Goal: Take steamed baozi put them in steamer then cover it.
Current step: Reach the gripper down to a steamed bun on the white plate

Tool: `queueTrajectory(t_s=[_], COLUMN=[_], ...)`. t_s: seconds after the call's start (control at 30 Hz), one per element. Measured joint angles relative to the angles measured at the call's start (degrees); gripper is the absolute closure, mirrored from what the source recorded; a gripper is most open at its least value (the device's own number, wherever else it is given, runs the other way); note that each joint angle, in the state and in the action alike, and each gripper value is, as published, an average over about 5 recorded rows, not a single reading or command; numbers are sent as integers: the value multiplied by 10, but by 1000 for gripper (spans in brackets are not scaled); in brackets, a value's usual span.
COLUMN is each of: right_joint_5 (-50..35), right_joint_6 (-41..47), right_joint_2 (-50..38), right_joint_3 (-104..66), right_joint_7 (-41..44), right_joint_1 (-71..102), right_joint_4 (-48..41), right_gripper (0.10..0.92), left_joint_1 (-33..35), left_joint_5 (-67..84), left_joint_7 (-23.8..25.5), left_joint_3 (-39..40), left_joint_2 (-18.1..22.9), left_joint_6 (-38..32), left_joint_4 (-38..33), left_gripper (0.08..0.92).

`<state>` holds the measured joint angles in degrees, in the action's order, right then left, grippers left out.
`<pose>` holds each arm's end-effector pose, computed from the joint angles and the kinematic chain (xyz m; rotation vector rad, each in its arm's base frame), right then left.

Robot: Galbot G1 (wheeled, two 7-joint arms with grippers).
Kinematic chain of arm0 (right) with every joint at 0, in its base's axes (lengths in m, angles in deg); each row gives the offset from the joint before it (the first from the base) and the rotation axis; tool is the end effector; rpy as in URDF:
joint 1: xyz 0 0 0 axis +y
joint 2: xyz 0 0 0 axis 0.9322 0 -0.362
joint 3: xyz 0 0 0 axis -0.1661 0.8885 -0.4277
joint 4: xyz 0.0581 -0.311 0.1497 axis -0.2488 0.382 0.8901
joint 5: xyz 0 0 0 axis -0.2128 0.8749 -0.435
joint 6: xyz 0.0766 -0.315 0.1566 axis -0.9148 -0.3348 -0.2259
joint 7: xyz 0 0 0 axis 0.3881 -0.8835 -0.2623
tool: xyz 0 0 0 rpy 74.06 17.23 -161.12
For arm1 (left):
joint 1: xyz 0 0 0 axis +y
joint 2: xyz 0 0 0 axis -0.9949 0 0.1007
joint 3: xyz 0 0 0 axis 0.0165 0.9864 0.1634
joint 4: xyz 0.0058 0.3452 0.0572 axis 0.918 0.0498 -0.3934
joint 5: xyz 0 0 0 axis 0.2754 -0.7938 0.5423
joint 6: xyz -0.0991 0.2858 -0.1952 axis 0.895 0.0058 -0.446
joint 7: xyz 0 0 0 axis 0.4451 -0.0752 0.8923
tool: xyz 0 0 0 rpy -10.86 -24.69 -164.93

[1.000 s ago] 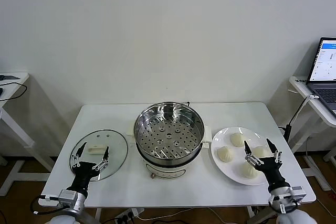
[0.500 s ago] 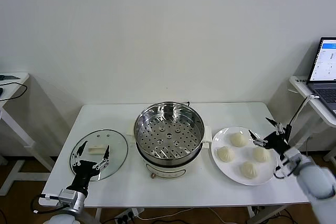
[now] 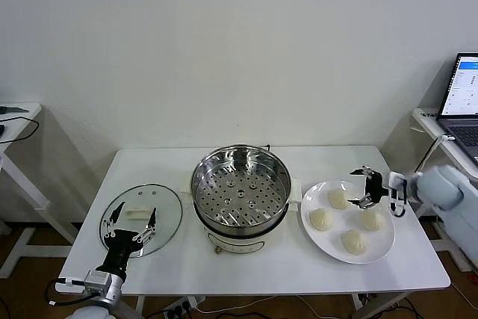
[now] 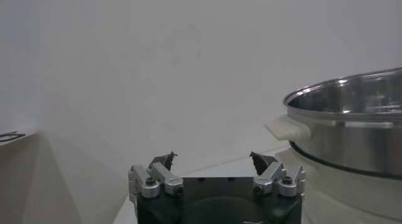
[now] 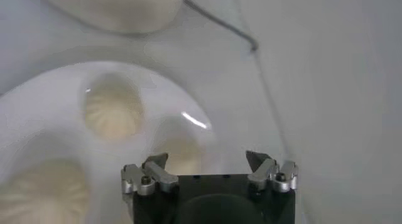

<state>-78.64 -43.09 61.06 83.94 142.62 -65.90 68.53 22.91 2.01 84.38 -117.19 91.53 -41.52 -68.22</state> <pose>0.4900 -0.2410 -0.1857 1.1545 -1.7404 1.3333 0.1916 0.0814 -0.3223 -0.0737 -3.0393 -0.3514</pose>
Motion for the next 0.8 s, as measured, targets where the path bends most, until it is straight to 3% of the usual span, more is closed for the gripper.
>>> queueTrajectory(t_s=[0.33, 0.8], right_joint_5=[27, 75], right_joint_6=[7, 7], right_joint_2=[61, 137], right_joint_3=[130, 168], right_joint_7=[69, 88], right_joint_1=[-117, -145], right_joint_4=[-97, -186], right_gripper=[203, 203], left_joint_1=[1, 3], left_joint_5=[-1, -3], left_joint_7=[-1, -2], left_joint_3=[-2, -3], left_joint_2=[5, 10], left_joint_6=[0, -2], left_joint_4=[0, 2], left_gripper=[177, 177])
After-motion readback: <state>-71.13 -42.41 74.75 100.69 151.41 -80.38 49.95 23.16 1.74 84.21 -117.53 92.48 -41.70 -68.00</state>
